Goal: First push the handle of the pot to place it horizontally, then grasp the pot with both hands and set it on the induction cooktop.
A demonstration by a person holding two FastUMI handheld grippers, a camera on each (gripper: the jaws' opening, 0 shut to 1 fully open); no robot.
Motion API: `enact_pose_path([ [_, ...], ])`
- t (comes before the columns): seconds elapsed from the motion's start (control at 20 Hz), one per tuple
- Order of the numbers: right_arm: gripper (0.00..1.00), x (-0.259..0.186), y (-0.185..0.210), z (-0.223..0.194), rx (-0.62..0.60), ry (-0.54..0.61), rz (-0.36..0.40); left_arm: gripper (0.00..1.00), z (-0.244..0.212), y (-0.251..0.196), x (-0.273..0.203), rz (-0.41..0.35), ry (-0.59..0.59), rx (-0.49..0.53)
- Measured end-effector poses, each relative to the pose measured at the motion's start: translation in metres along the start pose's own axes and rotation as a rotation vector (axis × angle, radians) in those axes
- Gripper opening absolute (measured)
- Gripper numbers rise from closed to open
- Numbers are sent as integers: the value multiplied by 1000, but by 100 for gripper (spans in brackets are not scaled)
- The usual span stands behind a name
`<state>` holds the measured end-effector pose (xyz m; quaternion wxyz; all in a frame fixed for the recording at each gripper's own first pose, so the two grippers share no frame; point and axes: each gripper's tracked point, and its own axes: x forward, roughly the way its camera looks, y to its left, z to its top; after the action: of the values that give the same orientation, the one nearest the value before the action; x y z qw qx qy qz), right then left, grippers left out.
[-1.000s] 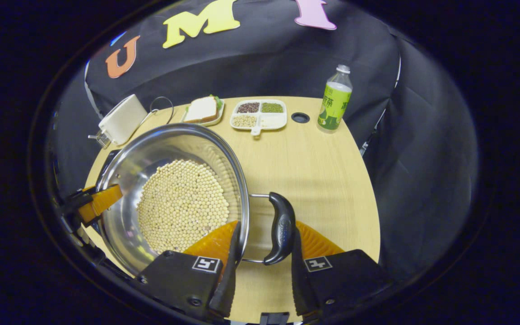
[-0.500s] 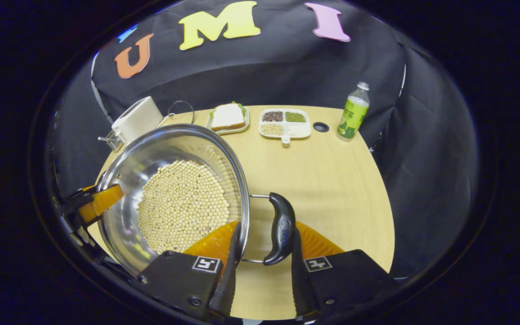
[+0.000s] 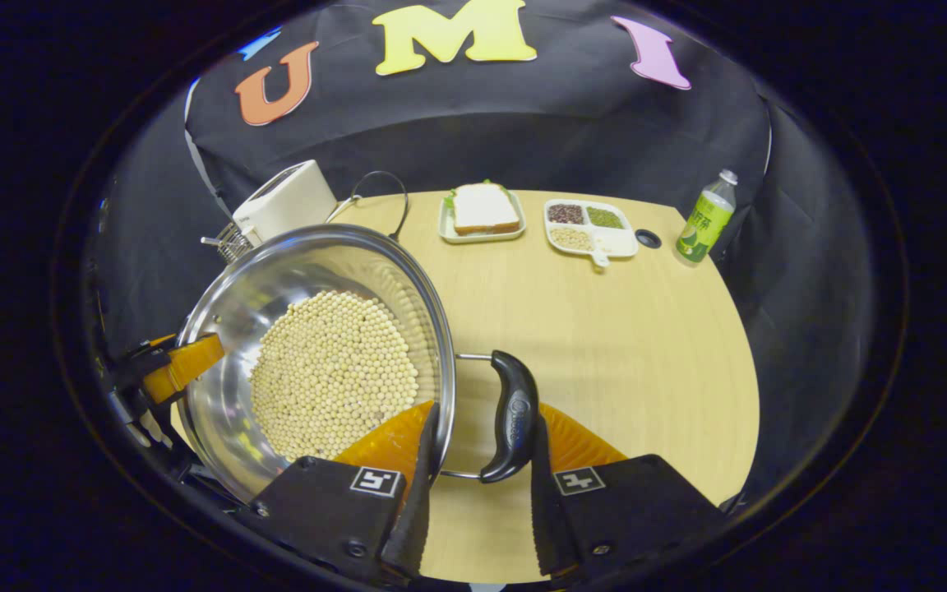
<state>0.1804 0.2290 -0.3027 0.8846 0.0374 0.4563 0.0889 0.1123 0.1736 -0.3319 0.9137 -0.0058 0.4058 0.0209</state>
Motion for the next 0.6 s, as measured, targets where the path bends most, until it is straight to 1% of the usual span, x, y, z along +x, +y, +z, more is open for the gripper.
enact_pose_path([
  [0.15,51,9,26,4,-2,16,0,55,0,25,7,11,15,-16],
  [0.35,51,26,53,12,1,21,10,56,6,52,21,27,10,-8],
  [0.6,51,46,78,15,10,38,5,56,4,79,41,37,24,-4],
])
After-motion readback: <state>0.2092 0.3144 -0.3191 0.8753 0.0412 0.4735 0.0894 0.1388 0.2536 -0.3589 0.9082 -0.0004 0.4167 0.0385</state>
